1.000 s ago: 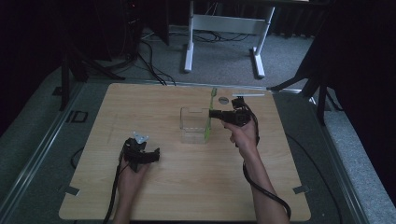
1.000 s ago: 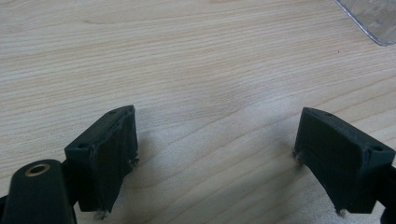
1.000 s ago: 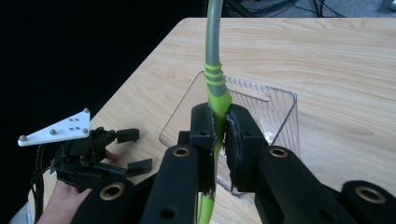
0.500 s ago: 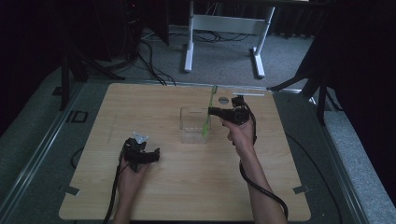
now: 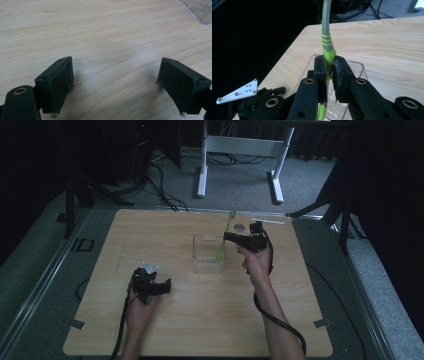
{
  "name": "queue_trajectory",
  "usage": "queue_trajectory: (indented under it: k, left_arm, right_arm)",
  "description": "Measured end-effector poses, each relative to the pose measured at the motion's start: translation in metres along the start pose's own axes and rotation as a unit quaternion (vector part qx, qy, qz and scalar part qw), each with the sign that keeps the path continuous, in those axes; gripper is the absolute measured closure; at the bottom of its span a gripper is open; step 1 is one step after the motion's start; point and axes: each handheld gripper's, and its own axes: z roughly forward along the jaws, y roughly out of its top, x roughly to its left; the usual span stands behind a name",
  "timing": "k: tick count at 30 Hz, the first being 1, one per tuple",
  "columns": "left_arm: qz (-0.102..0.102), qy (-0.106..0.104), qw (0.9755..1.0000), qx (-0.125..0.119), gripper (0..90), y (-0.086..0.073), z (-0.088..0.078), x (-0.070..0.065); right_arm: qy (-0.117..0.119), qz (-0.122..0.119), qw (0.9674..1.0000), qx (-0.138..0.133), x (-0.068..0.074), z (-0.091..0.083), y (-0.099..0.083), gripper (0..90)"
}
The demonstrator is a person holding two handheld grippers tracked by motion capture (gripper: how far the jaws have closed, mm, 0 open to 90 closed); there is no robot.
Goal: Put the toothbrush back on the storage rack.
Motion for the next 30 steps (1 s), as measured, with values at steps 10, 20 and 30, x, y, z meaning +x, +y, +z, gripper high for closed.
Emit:
queue_trajectory:
  k: [10,20,30]
  left_arm:
    - [0.0,0.0,1.0,0.0,13.7,0.0,0.0,-0.0001]
    - [-0.001,0.0,1.0,0.0,13.7,0.0,0.0,-0.0001]
    - [-0.001,0.0,1.0,0.0,13.7,0.0,0.0,-0.0001]
  right_arm:
    - [-0.013,0.006,0.9998,-0.011,-0.0053,0.0004,-0.0002,81.9]
    - [-0.018,0.001,0.9997,-0.014,-0.0051,0.0042,-0.0006,81.9]
    - [-0.028,-0.009,0.9994,-0.016,-0.003,0.0083,-0.0023,82.0]
